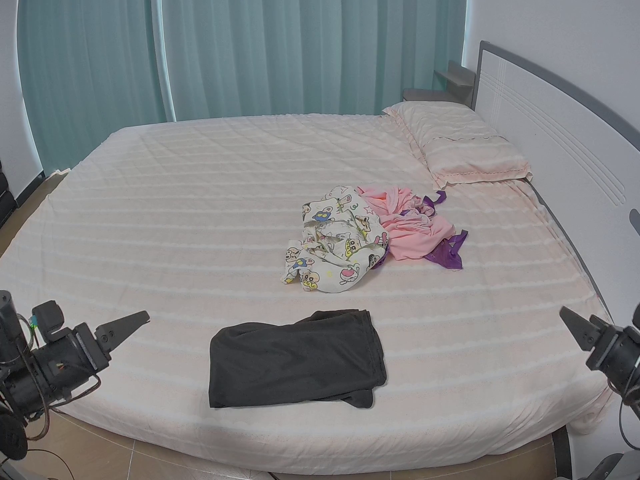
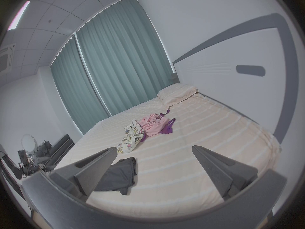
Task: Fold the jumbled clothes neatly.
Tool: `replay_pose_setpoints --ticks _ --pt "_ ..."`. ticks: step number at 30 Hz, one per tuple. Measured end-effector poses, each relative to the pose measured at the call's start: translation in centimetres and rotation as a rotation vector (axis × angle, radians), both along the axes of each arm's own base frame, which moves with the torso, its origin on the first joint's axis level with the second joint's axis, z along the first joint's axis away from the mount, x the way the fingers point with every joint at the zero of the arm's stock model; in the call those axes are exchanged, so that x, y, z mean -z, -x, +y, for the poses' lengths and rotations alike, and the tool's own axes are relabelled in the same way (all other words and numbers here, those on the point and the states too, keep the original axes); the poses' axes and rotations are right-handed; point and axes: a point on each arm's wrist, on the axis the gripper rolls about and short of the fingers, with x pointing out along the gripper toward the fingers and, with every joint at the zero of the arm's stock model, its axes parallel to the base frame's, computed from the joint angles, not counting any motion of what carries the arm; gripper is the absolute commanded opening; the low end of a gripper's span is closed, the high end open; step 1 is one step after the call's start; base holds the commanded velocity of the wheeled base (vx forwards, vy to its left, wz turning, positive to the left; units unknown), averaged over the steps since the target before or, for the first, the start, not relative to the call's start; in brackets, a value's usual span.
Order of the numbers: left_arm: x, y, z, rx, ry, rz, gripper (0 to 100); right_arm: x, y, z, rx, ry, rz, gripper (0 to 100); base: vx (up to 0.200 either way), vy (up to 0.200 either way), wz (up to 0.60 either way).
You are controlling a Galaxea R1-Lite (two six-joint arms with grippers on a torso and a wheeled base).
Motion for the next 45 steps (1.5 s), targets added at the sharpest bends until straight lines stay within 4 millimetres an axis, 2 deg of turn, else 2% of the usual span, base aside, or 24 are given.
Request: replay_pose_setpoints --ticks 6,12,22,31,38,45 --pt "0.3 4.6 -0.2 0.027 -0.023 0.016 100 1.3 4.7 -1.7 0.040 0.079 -0.002 100 0.000 0.000 0.00" --pt "0.9 8.8 -0.2 0.022 -0.088 0.000 100 2.9 7.8 -2.8 0.091 0.165 -0.003 100 0.000 0.000 0.00" --pt "2.2 13.0 0.0 -0.038 -0.236 -0.086 100 5.3 11.7 -3.3 0.131 0.353 -0.074 100 0.000 0.000 0.00" --pt "3.1 15.5 0.2 -0.100 -0.316 -0.201 100 5.7 12.8 -3.2 0.194 0.414 -0.149 100 0.000 0.000 0.00" --pt "3.6 16.9 0.2 -0.121 -0.323 -0.327 100 5.9 12.9 -2.9 0.070 0.412 -0.191 100 0.000 0.000 0.00" --pt "3.9 17.4 0.4 -0.183 -0.470 -0.409 100 6.0 12.9 -2.8 0.052 0.405 -0.199 100 0.000 0.000 0.00"
